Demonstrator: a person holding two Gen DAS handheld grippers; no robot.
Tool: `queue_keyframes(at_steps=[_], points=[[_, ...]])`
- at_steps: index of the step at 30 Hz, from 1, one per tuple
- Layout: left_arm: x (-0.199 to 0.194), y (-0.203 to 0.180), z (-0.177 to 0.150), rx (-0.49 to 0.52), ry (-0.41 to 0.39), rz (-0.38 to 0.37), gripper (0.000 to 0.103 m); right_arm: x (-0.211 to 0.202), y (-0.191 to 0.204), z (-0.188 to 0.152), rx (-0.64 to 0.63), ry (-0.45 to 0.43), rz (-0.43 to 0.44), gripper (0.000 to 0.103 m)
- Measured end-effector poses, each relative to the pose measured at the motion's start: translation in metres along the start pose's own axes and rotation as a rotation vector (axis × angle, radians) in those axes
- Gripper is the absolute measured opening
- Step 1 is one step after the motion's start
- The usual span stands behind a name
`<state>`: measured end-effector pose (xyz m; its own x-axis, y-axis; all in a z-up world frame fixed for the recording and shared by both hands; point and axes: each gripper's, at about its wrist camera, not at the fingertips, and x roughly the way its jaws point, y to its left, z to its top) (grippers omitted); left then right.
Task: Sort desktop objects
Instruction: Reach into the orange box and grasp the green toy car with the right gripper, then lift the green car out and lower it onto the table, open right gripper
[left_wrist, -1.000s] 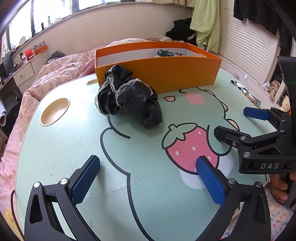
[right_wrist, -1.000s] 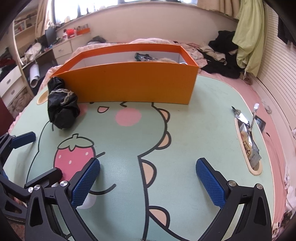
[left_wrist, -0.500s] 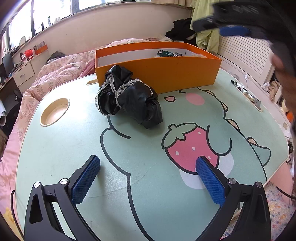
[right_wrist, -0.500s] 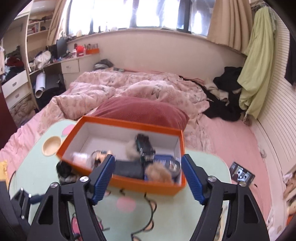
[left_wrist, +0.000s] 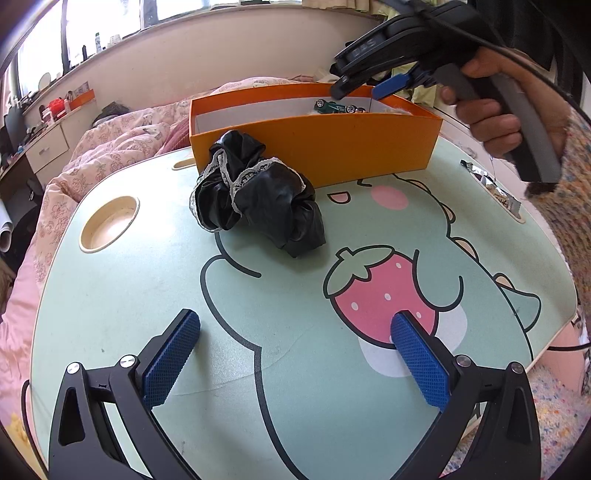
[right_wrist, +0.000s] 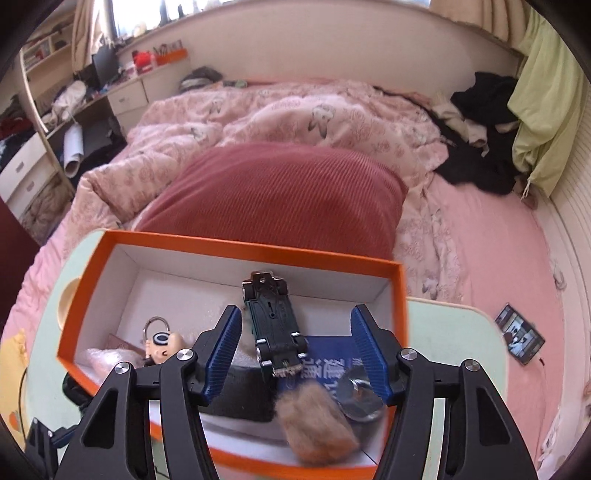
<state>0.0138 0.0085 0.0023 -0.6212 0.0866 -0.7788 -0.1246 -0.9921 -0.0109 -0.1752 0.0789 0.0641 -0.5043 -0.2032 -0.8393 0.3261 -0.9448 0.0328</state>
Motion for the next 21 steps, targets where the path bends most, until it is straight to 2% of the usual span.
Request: queue_keyframes(at_steps=[3,5,11,14,17,19,20,21], points=[[0.000,-0.001,0.000,0.000,0.000,-0.001,0.103,0.013,0.005,-0.003,-0.011,0.025,-0.008,0.032],[0.001,-0.001,0.001,0.000,-0.001,-0.002,0.103,0.005,0.005,-0.005,0.005,0.000,0.020,0.027],[0.002,-0.003,0.003,-0.001,-0.002,-0.003,0.103,-0.059,0.009,-0.019,0.020,-0.168,0.056,0.026],[0.001,-0.002,0.002,-0.001,-0.002,-0.003,0.103,-0.097,0.014,-0.042,0.015,-0.240,0.073,0.026],[0.001,-0.002,0.002,-0.001,-0.002,-0.002,0.103,-0.120,0.017,-0.076,0.018,-0.261,0.117,0.026],[0.001,-0.002,0.002,-0.001,-0.002,-0.002,0.103,-0.119,0.016,-0.101,0.038,-0.245,0.158,0.024],[0.001,-0.003,0.002,-0.001,-0.002,-0.002,0.103,-0.113,0.015,-0.112,0.049,-0.226,0.173,0.002],[0.001,-0.002,0.002,-0.001,-0.002,-0.002,0.103,-0.106,0.015,-0.123,0.058,-0.200,0.181,0.001]])
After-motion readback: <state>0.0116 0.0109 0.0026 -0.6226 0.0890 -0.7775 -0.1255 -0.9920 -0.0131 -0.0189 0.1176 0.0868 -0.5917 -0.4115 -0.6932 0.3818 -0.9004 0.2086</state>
